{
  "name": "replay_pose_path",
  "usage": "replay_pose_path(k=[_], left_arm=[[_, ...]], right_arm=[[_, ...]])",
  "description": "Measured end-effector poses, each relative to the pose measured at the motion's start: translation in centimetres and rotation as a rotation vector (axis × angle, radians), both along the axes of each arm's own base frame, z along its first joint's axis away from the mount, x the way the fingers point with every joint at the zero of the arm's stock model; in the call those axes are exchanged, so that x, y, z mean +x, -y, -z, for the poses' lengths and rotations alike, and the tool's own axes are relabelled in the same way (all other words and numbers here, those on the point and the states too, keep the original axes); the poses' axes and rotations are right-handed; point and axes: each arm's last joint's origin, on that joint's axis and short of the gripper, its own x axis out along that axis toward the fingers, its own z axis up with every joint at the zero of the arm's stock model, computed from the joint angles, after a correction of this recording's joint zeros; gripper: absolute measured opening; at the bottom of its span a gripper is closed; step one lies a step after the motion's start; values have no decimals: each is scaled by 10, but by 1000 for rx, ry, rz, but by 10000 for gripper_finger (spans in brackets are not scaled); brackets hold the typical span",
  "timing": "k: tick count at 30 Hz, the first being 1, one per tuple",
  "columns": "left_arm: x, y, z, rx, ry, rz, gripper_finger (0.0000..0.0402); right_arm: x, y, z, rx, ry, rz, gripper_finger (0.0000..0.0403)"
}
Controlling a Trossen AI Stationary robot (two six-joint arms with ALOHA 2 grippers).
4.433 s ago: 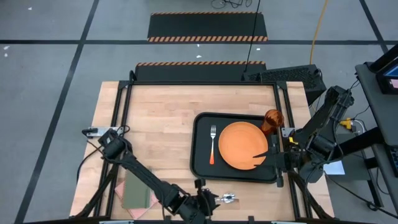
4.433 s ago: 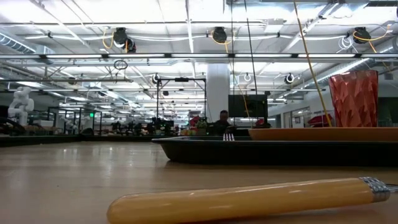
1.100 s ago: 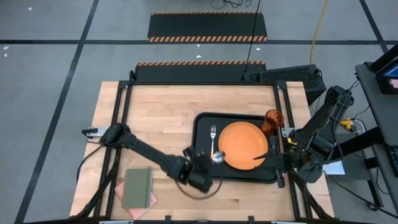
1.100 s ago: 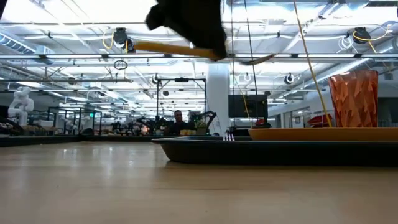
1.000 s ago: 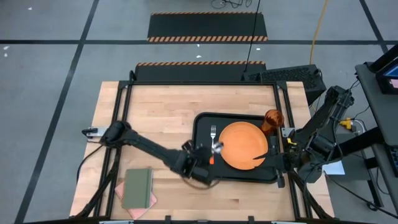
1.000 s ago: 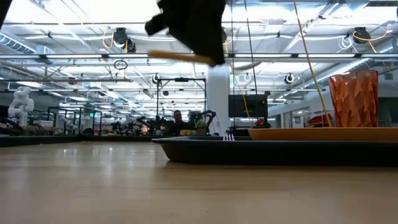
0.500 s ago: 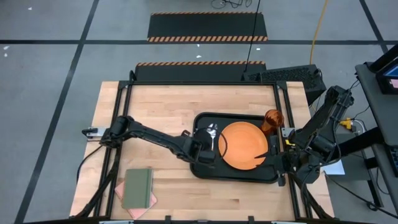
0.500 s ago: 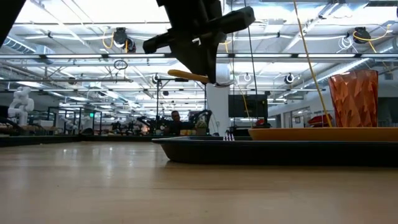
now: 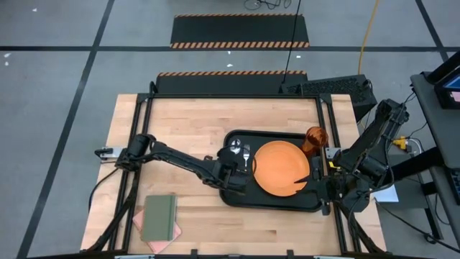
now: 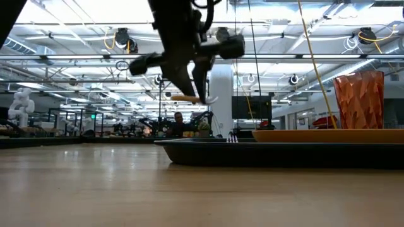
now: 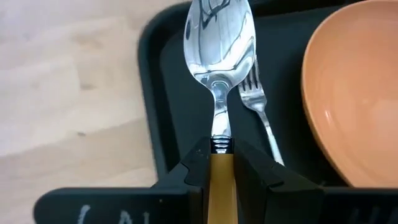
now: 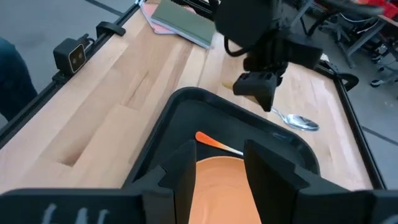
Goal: Pick and place plate/cup/fork/spoon on tray
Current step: Put the orange spoon on the black serving tray to the left of the orange fork
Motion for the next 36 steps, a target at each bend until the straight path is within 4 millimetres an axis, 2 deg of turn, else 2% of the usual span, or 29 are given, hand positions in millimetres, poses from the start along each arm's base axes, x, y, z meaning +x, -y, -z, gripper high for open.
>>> replay_pose_path(k=[5, 11, 16, 23, 28, 36], left_arm=[[1, 0, 26, -25, 90, -9, 52], [1, -3, 48, -45, 184, -28, 52], [-1, -8, 55, -50, 196, -51, 52], [-1, -9, 56, -55, 203, -67, 52], [0, -8, 72, -64, 183, -86, 59], [2, -9, 80, -69, 187, -98, 61]], right_arm=[[-1, -2, 1, 54, -51, -48, 130], [-2, -3, 2, 77, -80, -74, 130], [-2, -3, 2, 68, -81, -78, 130], [-2, -3, 2, 60, -81, -83, 130], [-2, -3, 2, 60, -80, -83, 130], [-2, -3, 2, 57, -80, -83, 130]])
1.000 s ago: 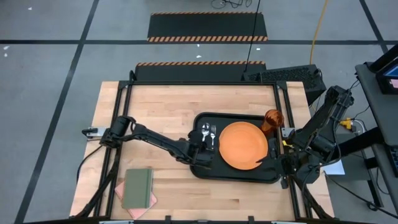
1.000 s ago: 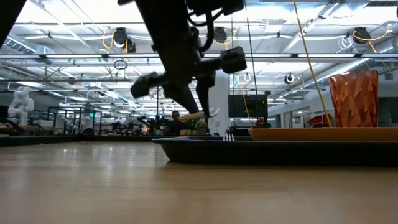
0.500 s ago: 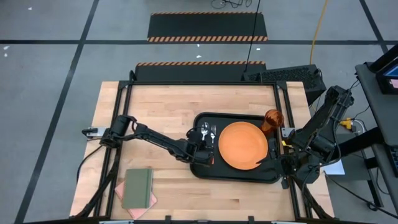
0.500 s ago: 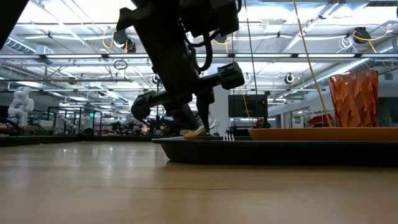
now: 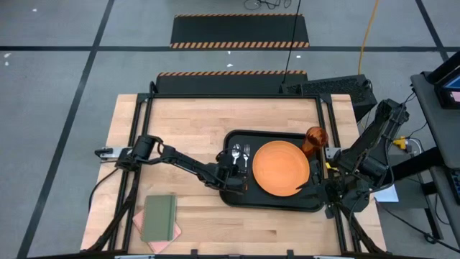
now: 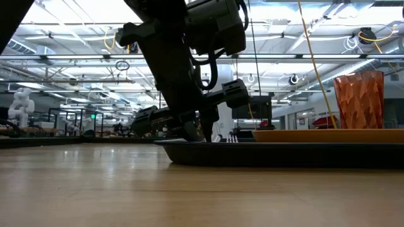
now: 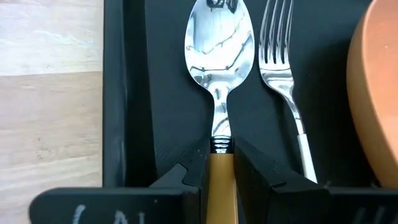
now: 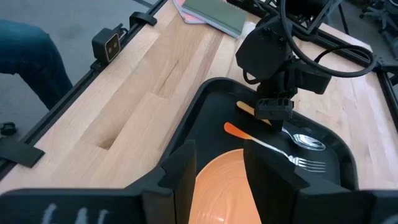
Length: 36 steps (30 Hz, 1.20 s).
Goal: Pick and place plate/cup/fork/spoon on tray
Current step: Put the orange spoon on the black serving tray to the left of the orange fork, then adjust the spoon on the black serving tray
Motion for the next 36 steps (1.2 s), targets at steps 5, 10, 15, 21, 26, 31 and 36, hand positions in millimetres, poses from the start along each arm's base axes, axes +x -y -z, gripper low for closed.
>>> replay_pose_path(k=[5, 10, 15, 21, 26, 31, 36], left_arm=[[0, 0, 0, -1, 3, 1, 63], [1, 0, 0, -9, 15, -7, 63], [0, 1, 0, -28, 14, -15, 93], [0, 0, -1, -32, 19, -29, 154], [-3, 0, -32, -21, 54, 26, 176], [-8, 1, -82, 89, 97, 193, 177], [-21, 7, -142, 294, 144, 380, 177]], right_arm=[[0, 0, 0, -7, 1, -5, 130], [0, 0, 0, -7, 2, -5, 130], [0, 0, 0, 1, 1, 0, 130], [0, 0, 0, 10, 0, 6, 130], [0, 0, 0, 55, -8, 35, 130], [0, 0, 0, 86, -9, 61, 130], [1, 0, -1, 94, 9, 88, 125]])
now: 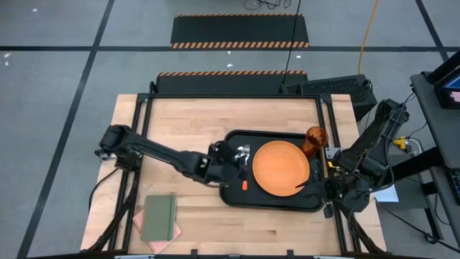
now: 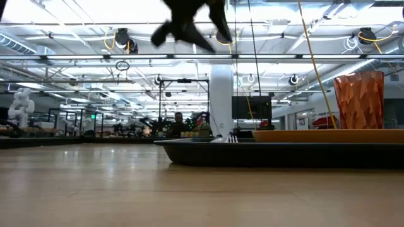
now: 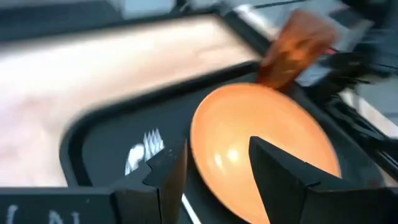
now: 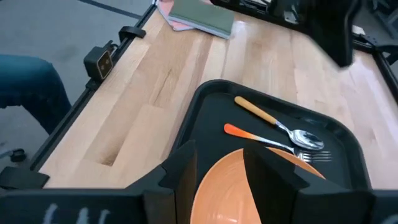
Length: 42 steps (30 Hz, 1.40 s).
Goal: Pick and place plate/cup/fork/spoon on tray
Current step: Adjust the spoon on the black serving tray
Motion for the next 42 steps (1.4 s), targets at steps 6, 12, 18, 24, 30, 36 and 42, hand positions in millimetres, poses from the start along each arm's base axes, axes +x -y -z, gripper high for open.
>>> replay_pose_path(k=[6, 12, 18, 24, 30, 36, 42], left_arm=[[-21, 16, -47, 217, -5, 195, 177], [-29, 34, -50, 378, -101, 321, 166], [-28, 33, -45, 405, -187, 493, 106], [-34, 41, -37, 387, -231, 564, 28], [-49, 57, -10, 419, -230, 642, 13], [-69, 58, 24, 412, -230, 685, 17], [-103, 38, 31, 375, -174, 650, 8]], right_arm=[[1, 1, 4, -32, 45, 22, 81], [2, 1, 22, -32, 120, -29, 15], [1, 11, 40, 22, 195, -12, 7], [-5, 27, 61, 53, 220, 18, 1], [-11, 38, 74, 112, 240, -3, 0], [-17, 47, 83, 138, 260, -12, 0], [-24, 54, 80, 184, 303, -43, 0]])
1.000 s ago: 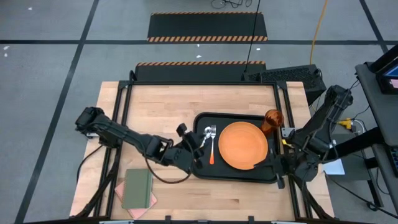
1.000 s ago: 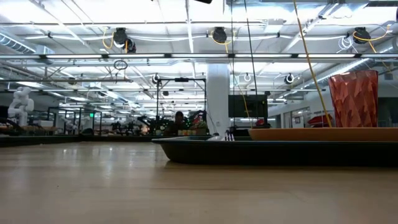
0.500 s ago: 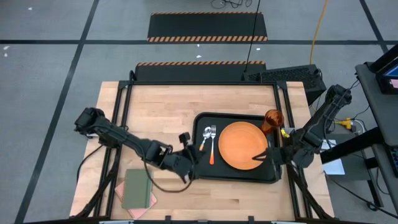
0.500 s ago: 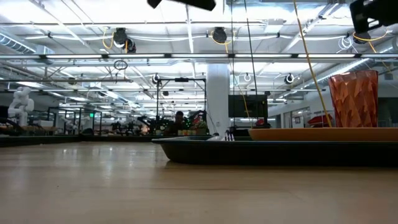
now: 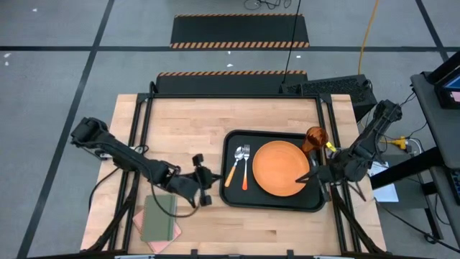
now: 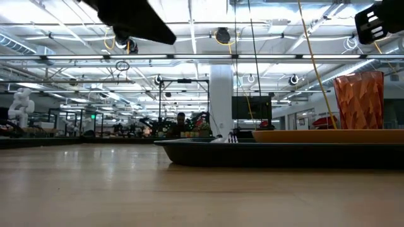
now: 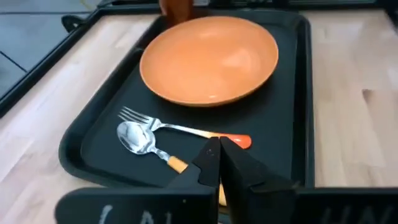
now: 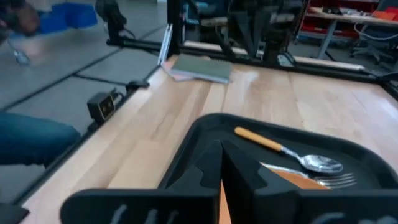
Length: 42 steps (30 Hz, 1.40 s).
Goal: Pick and place plate/cup/fork/spoon on tray
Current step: Adjust the spoon on the black serving tray
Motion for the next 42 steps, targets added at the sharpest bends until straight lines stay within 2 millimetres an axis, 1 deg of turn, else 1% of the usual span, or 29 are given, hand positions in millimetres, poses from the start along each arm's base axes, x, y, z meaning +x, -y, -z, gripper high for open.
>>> replay_pose_path(k=[2, 4, 7, 11, 14, 16, 20, 23, 27, 29, 32, 34, 36, 39, 42], left_arm=[[-8, -8, 5, -16, 30, -14, 14], [-7, -19, 11, -73, 78, -69, 16], [-4, -32, 21, -135, 80, -148, 15], [8, -35, 24, -155, 63, -166, 26], [24, -37, 16, -193, 94, -204, 52], [33, -42, 15, -220, 56, -262, 75], [51, -51, 15, -260, -44, -396, 118], [62, -56, 18, -255, -145, -478, 137], [78, -63, 20, -244, -255, -572, 142], [88, -64, 19, -276, -256, -571, 143], [102, -64, 24, -318, -292, -551, 143], [107, -66, 30, -344, -340, -566, 143], [112, -69, 34, -376, -348, -609, 143], [115, -74, 43, -414, -374, -656, 143], [119, -75, 53, -451, -389, -679, 143]], right_arm=[[-2, 2, -1, -2, 17, -3, 0], [-3, 4, -1, -4, 33, 1, 0], [-4, 5, 3, -3, 42, 2, 0], [-4, 6, 14, -12, 29, 29, 0], [-4, 7, 24, -8, 14, 54, 0], [-5, 8, 27, -13, 10, 64, 0], [-5, 11, 26, -38, 41, 127, 0], [-6, 12, 24, -46, 60, 133, 0], [-6, 13, 23, -57, 68, 134, 0], [-5, 13, 24, -60, 67, 137, 0], [-6, 13, 24, -62, 64, 135, 0], [-6, 13, 24, -65, 62, 133, 0], [-6, 13, 25, -66, 59, 131, 0], [-6, 14, 25, -57, 51, 134, 0], [-6, 14, 26, -57, 45, 133, 0]])
